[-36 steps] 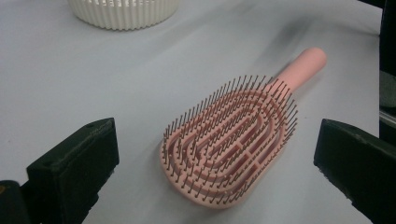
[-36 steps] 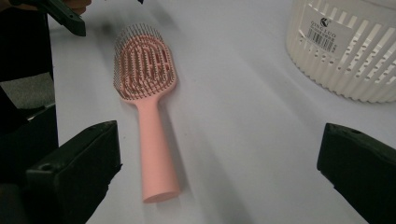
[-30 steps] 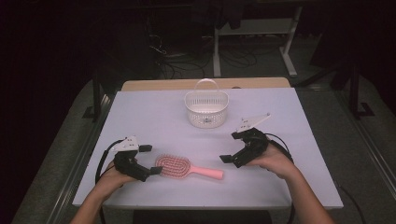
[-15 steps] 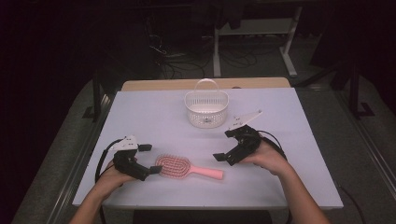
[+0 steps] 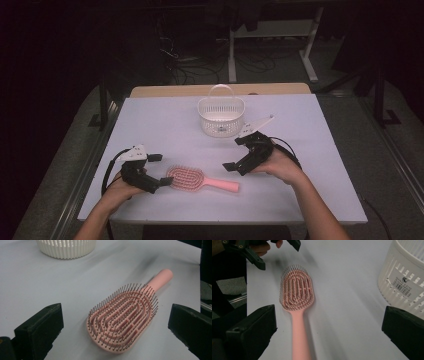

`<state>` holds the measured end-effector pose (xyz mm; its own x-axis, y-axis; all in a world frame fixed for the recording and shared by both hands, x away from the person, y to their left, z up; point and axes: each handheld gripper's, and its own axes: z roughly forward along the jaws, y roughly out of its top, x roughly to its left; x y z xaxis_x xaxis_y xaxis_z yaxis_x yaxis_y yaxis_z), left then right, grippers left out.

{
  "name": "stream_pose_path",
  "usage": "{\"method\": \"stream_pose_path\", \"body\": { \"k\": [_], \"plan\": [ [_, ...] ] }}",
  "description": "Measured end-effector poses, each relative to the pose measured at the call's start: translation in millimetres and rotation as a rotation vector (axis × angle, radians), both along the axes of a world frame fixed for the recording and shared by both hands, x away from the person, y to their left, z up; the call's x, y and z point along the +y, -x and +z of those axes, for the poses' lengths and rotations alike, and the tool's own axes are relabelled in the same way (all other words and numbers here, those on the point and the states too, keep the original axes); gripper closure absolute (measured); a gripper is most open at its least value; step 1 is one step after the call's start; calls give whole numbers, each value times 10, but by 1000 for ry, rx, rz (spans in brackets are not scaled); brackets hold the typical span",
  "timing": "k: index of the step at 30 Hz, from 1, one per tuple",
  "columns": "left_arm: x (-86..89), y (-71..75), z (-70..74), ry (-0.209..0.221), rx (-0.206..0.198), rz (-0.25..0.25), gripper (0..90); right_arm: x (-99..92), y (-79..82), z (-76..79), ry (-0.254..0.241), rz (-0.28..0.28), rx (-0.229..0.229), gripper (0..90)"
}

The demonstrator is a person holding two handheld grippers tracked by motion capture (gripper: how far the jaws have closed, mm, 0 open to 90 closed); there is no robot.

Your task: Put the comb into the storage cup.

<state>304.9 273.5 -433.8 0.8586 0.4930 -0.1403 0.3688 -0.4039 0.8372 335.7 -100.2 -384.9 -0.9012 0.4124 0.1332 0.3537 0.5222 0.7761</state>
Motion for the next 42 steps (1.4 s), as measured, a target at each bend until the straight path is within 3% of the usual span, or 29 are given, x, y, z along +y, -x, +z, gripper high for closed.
{"method": "stream_pose_path", "body": {
  "k": [28, 36, 42],
  "plan": [
    [2, 3, 8, 9, 0, -2, 2, 372, -121, 102, 6, 57, -11, 0],
    [13, 2, 12, 7, -4, 0, 2, 425, -95, 79, 31, 68, -12, 0],
    [12, 5, 11, 7, -3, -3, 2, 484, -75, 42, 84, 87, -3, 0]
  ]
}}
